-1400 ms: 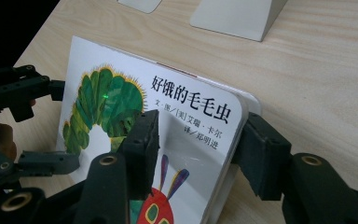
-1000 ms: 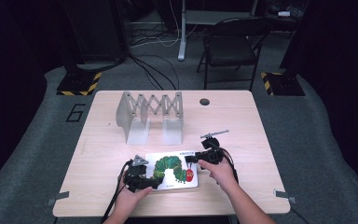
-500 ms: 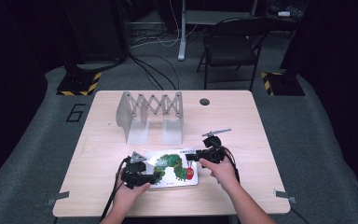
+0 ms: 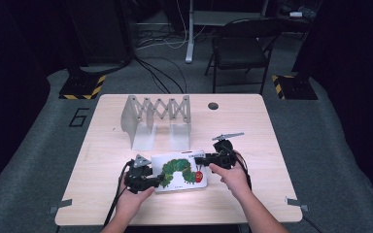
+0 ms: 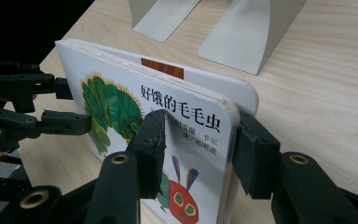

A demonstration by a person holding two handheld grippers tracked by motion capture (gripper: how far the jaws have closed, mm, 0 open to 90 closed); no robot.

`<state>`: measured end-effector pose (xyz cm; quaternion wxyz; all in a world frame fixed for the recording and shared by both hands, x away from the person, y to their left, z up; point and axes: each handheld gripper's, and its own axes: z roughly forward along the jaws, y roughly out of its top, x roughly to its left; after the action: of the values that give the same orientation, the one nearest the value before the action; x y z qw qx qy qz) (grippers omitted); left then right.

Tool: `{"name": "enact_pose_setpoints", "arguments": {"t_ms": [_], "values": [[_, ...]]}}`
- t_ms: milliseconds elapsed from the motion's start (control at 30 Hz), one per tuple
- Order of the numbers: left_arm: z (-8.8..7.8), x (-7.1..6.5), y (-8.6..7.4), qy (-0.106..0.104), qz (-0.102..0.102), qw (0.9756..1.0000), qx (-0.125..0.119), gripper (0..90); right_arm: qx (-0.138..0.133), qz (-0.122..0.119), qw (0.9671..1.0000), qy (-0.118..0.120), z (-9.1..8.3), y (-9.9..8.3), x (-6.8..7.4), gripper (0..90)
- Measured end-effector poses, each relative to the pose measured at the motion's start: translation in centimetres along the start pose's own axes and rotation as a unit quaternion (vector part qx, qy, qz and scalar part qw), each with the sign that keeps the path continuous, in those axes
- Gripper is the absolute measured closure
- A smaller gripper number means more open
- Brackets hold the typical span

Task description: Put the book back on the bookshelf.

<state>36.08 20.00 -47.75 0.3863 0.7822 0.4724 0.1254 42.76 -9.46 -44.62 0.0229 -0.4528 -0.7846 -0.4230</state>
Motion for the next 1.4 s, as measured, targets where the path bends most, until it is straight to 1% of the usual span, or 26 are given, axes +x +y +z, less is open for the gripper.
{"name": "enact_pose_setpoints", "arguments": {"t_ms": [33,100,133,233,267,300,433,467,500,533,600,633,667,700,767,800,833,867,900,967,1000,1067,1100,1167,1233,1400], "values": [[-0.1,0.0,0.1,-0.004,0.001,1.0000,0.002,49.4,-0.001,-0.002,1.0000,-0.003,-0.1,0.0,0.0,57.1],[-0.3,0.1,0.3,-0.001,0.006,1.0000,-0.003,50.4,-0.004,-0.007,1.0000,-0.005,-0.2,0.1,0.1,56.8],[-0.3,0.0,0.3,0.001,0.004,1.0000,-0.006,50.7,-0.005,-0.008,0.9999,-0.004,-0.3,0.1,0.2,56.5],[-0.7,0.0,0.8,0.008,0.011,0.9999,-0.011,51.2,-0.008,-0.008,0.9999,-0.004,-0.4,0.1,0.4,55.6],[-0.7,-0.1,0.9,0.011,0.010,0.9998,-0.015,51.2,-0.009,-0.007,0.9999,-0.002,-0.4,0.1,0.4,55.5],[-0.9,0.0,1.0,0.012,0.015,0.9997,-0.013,51.2,-0.010,-0.011,0.9999,-0.003,-0.5,0.1,0.5,55.1],[-1.3,0.0,1.4,0.021,0.026,0.9992,-0.023,51.8,-0.014,-0.019,0.9997,-0.002,-0.6,0.2,0.8,53.1],[-1.3,0.0,1.4,0.021,0.026,0.9992,-0.023,52.0,-0.014,-0.019,0.9997,-0.002,-0.6,0.2,0.8,53.1],[-1.3,0.1,1.4,0.021,0.030,0.9991,-0.023,52.0,-0.015,-0.024,0.9996,-0.002,-0.6,0.2,0.9,52.2],[-1.3,0.1,1.3,0.022,0.027,0.9991,-0.025,52.0,-0.014,-0.023,0.9996,-0.002,-0.5,0.2,1.0,51.8],[-1.2,0.2,0.9,0.020,0.023,0.9993,-0.024,52.0,-0.011,-0.022,0.9997,0.001,-0.5,0.2,1.2,51.2],[-1.2,0.3,0.8,0.017,0.022,0.9994,-0.020,52.0,-0.011,-0.023,0.9997,0.002,-0.5,0.2,1.3,51.2],[-1.2,0.4,0.6,0.018,0.020,0.9994,-0.021,51.9,-0.011,-0.026,0.9996,0.004,-0.5,0.2,1.3,51.0],[-1.2,0.4,0.4,0.016,0.019,0.9995,-0.016,51.9,-0.012,-0.035,0.9993,0.008,-0.4,0.1,1.3,50.9],[-1.2,0.5,0.0,0.015,0.024,0.9994,-0.017,51.9,-0.010,-0.034,0.9993,0.014,-0.4,0.0,1.6,50.8],[-1.2,0.5,-0.1,0.016,0.031,0.9992,-0.020,51.9,-0.009,-0.039,0.9991,0.017,-0.4,0.0,1.7,50.1],[-1.3,0.5,-0.2,0.013,0.037,0.9991,-0.017,51.8,-0.007,-0.038,0.9990,0.020,-0.4,-0.1,1.9,50.1],[-1.4,0.4,-0.3,0.015,0.035,0.9991,-0.021,51.7,-0.005,-0.041,0.9989,0.022,-0.3,-0.1,1.9,50.0],[-1.5,0.4,-0.3,0.012,0.044,0.9988,-0.016,51.7,-0.004,-0.043,0.9987,0.025,-0.3,-0.2,2.0,49.6],[-1.5,0.5,-0.4,0.007,0.045,0.9988,-0.018,51.2,-0.002,-0.041,0.9988,0.026,-0.3,-0.4,2.2,48.9],[-1.5,0.4,-0.5,0.002,0.040,0.9990,-0.019,50.3,-0.001,-0.040,0.9988,0.030,-0.4,-0.4,2.2,48.4],[-1.6,0.5,-0.5,-0.005,0.050,0.9986,-0.017,47.9,0.002,-0.045,0.9984,0.033,-0.4,-0.5,2.2,48.0],[-1.7,0.4,-0.6,-0.005,0.047,0.9987,-0.017,47.1,0.003,-0.046,0.9984,0.033,-0.5,-0.6,2.2,47.7],[-1.8,0.4,-0.6,-0.008,0.053,0.9984,-0.016,46.3,0.004,-0.044,0.9985,0.034,-0.5,-0.7,2.3,47.2],[-1.8,0.4,-0.7,-0.012,0.052,0.9984,-0.017,45.9,0.005,-0.045,0.9984,0.035,-0.4,-0.8,2.3,46.8],[-1.9,0.5,-0.8,-0.021,0.058,0.9979,-0.018,44.6,0.003,-0.045,0.9982,0.038,-0.5,-1.1,2.3,46.7]]}}
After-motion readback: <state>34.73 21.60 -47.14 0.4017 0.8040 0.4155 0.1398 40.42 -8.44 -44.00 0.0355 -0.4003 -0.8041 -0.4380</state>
